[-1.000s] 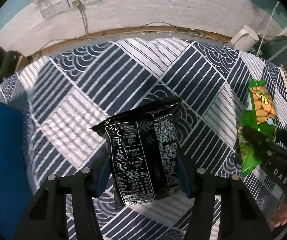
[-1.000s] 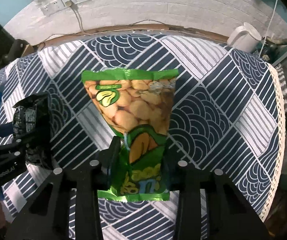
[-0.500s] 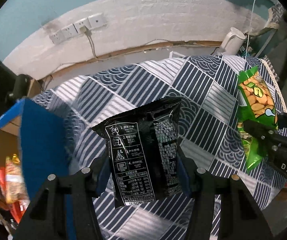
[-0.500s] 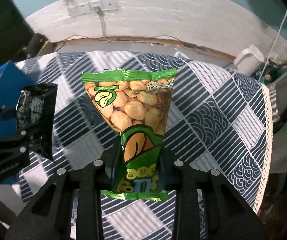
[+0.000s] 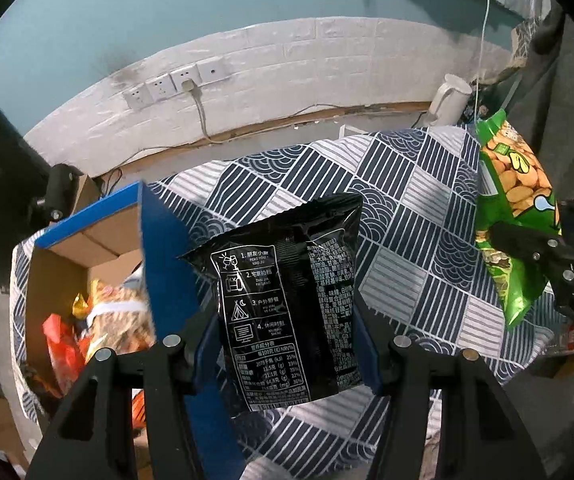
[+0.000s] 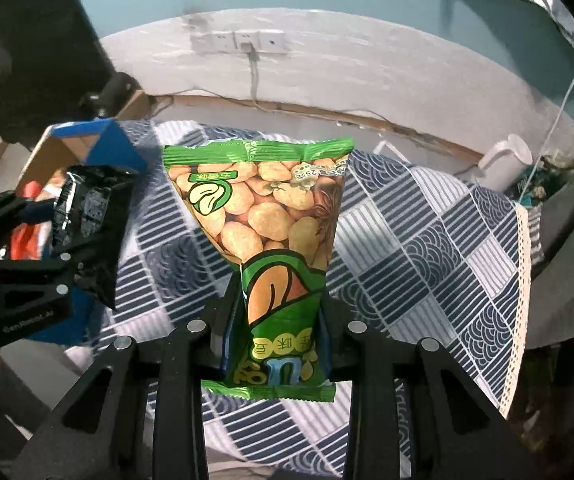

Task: Organize snacks
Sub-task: 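Lift both snacks and carry them over the box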

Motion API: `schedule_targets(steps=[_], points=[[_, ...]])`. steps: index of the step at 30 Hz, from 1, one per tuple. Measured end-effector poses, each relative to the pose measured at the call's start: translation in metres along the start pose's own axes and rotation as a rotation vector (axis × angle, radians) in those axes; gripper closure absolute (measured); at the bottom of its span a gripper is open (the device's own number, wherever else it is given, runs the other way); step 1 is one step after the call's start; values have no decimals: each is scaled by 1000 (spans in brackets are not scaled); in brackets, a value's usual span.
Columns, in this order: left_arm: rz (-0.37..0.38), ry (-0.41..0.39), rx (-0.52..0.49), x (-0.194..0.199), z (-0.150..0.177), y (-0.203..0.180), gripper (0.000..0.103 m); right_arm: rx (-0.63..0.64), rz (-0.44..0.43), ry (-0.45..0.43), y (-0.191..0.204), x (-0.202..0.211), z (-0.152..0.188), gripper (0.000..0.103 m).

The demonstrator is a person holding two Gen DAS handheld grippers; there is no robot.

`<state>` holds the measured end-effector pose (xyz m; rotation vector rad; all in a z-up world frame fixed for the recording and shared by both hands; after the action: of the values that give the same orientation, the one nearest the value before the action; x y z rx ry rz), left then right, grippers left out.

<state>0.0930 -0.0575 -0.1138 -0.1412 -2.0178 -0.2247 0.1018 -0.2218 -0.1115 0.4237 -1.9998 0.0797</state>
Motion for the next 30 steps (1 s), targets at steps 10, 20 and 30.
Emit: schedule_targets(steps=[10, 20, 30], points=[[20, -55, 30, 32, 24, 26, 44, 51, -36, -42, 43, 25, -3, 73], [24, -80, 90, 50, 37, 61, 44, 96, -82, -43, 82, 24, -13, 73], [18, -121, 152, 69, 42, 103, 44, 126, -123, -45, 118, 20, -34, 73]])
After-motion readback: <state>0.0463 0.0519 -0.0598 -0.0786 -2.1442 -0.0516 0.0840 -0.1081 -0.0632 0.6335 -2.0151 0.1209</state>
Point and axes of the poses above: each gripper's, at about its wrist camera, not at the fingertips, and x roughly against the way its jaws point, y to its left, z to its underside, the point moved 2 cm from there along -x, roughly the way its jaws point, and after that the axes turned 1 degree about -y, right-handed, at the moved point
